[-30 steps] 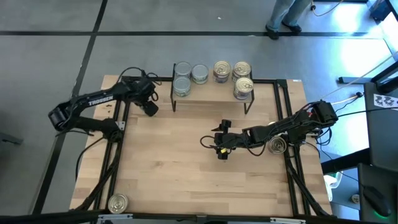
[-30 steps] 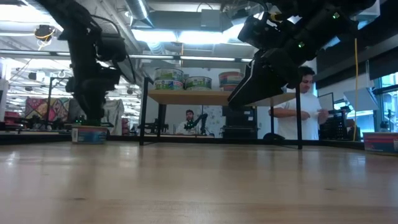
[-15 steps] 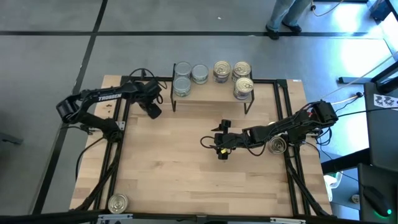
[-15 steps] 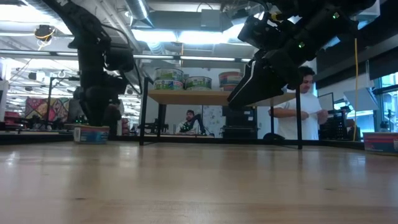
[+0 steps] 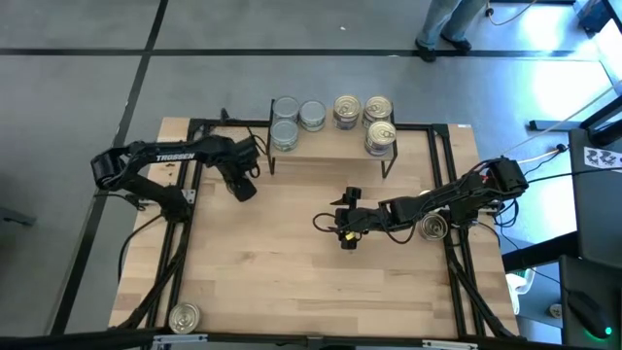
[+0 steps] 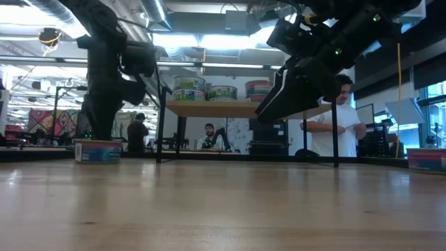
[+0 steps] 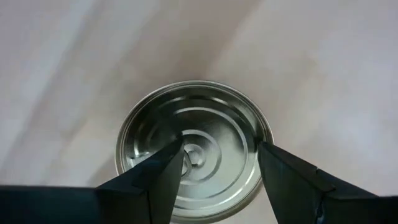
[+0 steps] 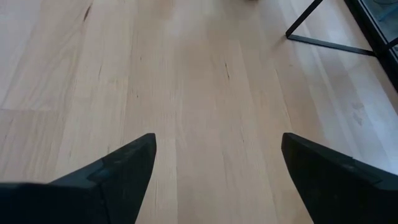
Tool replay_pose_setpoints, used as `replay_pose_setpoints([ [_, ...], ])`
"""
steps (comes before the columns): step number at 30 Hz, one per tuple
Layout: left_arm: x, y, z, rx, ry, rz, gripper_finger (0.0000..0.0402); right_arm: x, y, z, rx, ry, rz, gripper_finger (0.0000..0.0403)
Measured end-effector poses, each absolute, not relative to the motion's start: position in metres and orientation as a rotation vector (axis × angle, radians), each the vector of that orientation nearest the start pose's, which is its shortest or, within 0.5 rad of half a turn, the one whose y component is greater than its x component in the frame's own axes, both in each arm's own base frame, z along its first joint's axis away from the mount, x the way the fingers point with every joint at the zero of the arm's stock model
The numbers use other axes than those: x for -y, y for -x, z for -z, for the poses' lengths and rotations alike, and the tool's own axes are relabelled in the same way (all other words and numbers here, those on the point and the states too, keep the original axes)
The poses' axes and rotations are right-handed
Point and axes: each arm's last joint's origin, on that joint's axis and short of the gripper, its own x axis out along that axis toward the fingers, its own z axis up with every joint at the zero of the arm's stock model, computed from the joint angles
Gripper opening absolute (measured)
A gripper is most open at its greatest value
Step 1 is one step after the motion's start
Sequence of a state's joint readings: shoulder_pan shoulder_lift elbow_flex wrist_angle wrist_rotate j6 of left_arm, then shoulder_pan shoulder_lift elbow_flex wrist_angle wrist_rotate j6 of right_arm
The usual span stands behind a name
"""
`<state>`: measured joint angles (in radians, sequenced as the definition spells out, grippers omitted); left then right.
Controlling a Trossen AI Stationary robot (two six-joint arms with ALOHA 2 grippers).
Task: Stack canned seafood by type on shelf
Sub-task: Put the blue pink tuna can on the shelf
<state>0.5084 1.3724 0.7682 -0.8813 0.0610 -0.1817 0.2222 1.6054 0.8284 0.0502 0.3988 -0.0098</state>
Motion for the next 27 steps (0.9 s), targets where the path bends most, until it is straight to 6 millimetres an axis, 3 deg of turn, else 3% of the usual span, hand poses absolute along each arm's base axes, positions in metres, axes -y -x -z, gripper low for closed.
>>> replay_pose_setpoints([
  [7,-0.065,-0.204,-0.176,-1.406,0.519,-0.41,0.0208,-0.059,-0.311,-0.176,-0.696,0.256,0.157,0.0346],
  [14,-0.034,-0.233,-0.173,-1.261,0.439,-0.288,0.0208,-0.059,-0.311,-0.176,-0.694,0.257,0.161,0.0346],
  [22,-0.015,-0.275,-0.148,-1.118,0.339,-0.169,0.0208,-0.059,-0.312,-0.176,-0.688,0.239,0.151,0.0346],
  [27,-0.003,-0.294,-0.143,-0.969,0.262,-0.078,0.0208,-0.059,-0.312,-0.176,-0.689,0.244,0.143,0.0346],
])
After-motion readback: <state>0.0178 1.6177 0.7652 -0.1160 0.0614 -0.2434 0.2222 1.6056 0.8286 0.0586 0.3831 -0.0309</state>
